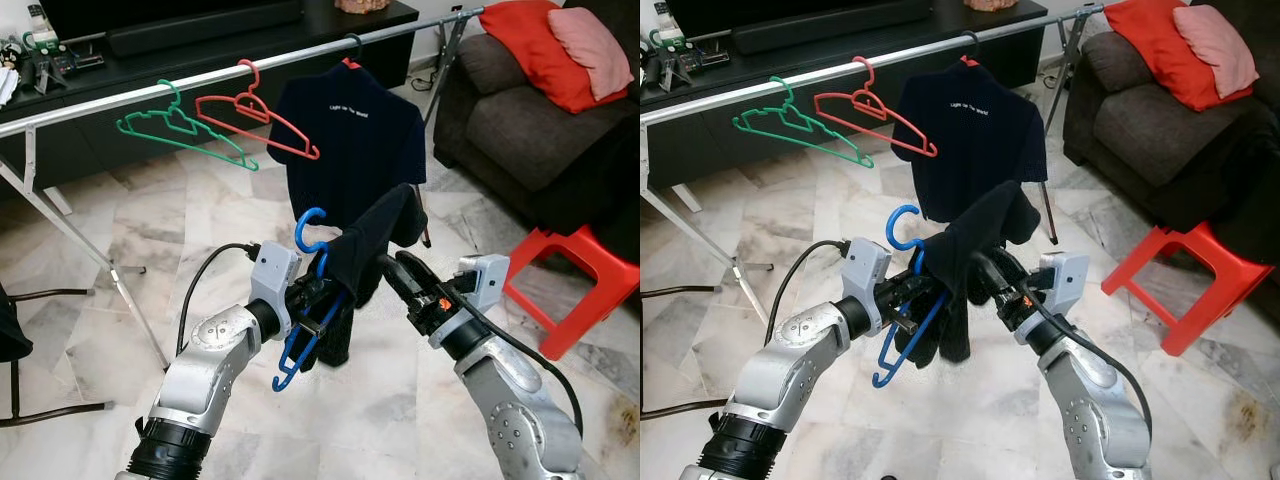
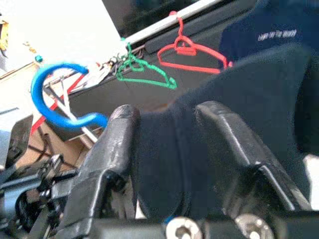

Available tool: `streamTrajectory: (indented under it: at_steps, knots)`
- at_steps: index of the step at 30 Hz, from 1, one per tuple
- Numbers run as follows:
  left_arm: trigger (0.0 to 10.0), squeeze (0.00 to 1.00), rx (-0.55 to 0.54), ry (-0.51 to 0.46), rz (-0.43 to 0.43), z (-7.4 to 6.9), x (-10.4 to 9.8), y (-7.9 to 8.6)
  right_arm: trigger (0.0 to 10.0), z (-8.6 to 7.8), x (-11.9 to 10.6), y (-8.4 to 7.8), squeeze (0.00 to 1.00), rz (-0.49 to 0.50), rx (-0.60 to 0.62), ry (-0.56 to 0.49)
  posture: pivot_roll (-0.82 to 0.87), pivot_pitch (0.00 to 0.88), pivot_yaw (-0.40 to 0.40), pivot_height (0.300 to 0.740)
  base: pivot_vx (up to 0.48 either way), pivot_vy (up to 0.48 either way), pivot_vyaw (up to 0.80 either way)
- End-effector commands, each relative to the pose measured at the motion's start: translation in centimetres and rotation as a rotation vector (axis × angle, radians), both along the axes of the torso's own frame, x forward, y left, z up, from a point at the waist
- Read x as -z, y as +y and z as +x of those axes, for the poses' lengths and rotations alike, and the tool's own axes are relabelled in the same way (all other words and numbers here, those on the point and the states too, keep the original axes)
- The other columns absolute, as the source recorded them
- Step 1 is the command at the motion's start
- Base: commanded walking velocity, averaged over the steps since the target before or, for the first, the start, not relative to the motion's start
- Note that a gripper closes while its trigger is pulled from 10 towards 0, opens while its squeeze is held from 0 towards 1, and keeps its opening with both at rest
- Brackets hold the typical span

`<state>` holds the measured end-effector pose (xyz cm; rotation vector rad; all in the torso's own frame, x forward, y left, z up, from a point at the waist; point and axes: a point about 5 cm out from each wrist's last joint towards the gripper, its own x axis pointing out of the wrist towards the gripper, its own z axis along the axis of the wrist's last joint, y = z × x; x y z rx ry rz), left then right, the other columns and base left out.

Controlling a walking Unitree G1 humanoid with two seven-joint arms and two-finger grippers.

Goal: Hang hanger

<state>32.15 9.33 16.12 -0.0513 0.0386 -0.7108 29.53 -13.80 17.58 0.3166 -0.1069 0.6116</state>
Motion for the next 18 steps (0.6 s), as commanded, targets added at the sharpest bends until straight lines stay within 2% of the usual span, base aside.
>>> streamTrajectory:
  at_steps: [1,2,3,5,7,8,9,10,11,13,14,16,18]
  knots:
    - [10.0,0.0,0.03,-0.039,-0.017,-0.1,-0.7,-0.2,10.0,0.0,-1.1,-0.9,1.0,0.007,0.035,-0.043,-0.03,0.202,-0.002,0.74,0.0,0.0,0.0]
    - [10.0,0.0,0.05,-0.045,0.052,-0.2,0.0,-0.1,10.0,-0.3,-2.6,-1.9,1.0,-0.021,0.024,-0.124,-0.04,0.204,-0.002,0.74,0.0,0.0,0.0]
    - [10.0,0.0,0.05,-0.045,0.052,-0.2,0.0,-0.1,10.0,-0.3,-2.6,-1.9,1.0,-0.021,0.024,-0.124,-0.04,0.204,-0.002,0.74,0.0,0.0,0.0]
    - [10.0,0.0,0.074,-0.057,0.152,-0.5,1.0,0.3,10.0,-1.3,-3.4,-2.3,1.0,-0.075,-0.073,-0.184,-0.04,0.202,0.0,0.74,0.0,0.0,0.0]
    - [10.0,0.0,0.089,-0.057,0.2,-0.7,1.7,1.1,10.0,-1.6,-3.7,-3.4,1.0,-0.157,-0.128,-0.192,-0.05,0.202,0.002,0.74,0.0,0.0,0.0]
    - [10.0,0.0,0.089,-0.054,0.242,-0.7,2.1,2.0,10.0,-1.5,-4.1,-4.3,1.0,-0.259,-0.142,-0.209,-0.05,0.201,0.004,0.74,0.0,0.0,0.0]
    - [10.0,0.0,0.088,-0.055,0.259,-0.6,2.2,2.2,10.0,-1.4,-4.2,-4.4,1.0,-0.285,-0.148,-0.214,-0.05,0.201,0.004,0.74,0.0,0.0,0.0]
    - [10.0,0.0,0.098,-0.073,0.315,-0.7,2.4,2.6,10.0,-1.7,-4.4,-4.3,0.27,-0.312,-0.213,-0.22,-0.06,0.201,0.006,0.74,0.0,0.0,0.0]
    - [10.0,0.0,0.116,-0.086,0.358,-0.7,2.6,3.0,10.0,-2.3,-4.7,-4.0,0.0,-0.358,-0.302,-0.241,-0.06,0.204,0.008,0.74,0.0,0.0,0.0]
    - [10.0,0.0,0.154,-0.106,0.39,-0.9,2.7,3.4,10.0,-3.1,-4.8,-3.8,0.0,-0.449,-0.448,-0.247,-0.07,0.201,0.007,0.74,0.0,0.0,0.0]
    - [10.0,0.0,0.199,-0.131,0.381,-1.2,2.5,3.4,10.0,-3.4,-4.4,-4.4,0.0,-0.521,-0.556,-0.211,-0.08,0.2,0.003,0.74,0.0,0.0,0.0]
    - [10.0,0.0,0.283,-0.21,0.383,-1.7,2.0,2.8,10.0,-3.3,-3.3,-5.5,0.0,-0.607,-0.664,-0.125,-0.08,0.202,-0.003,0.74,0.0,0.0,0.0]
    - [10.0,0.0,0.304,-0.227,0.378,-1.9,1.9,2.6,10.0,-3.4,-3.0,-5.7,0.0,-0.63,-0.697,-0.104,-0.08,0.201,-0.005,0.74,0.0,0.0,0.0]
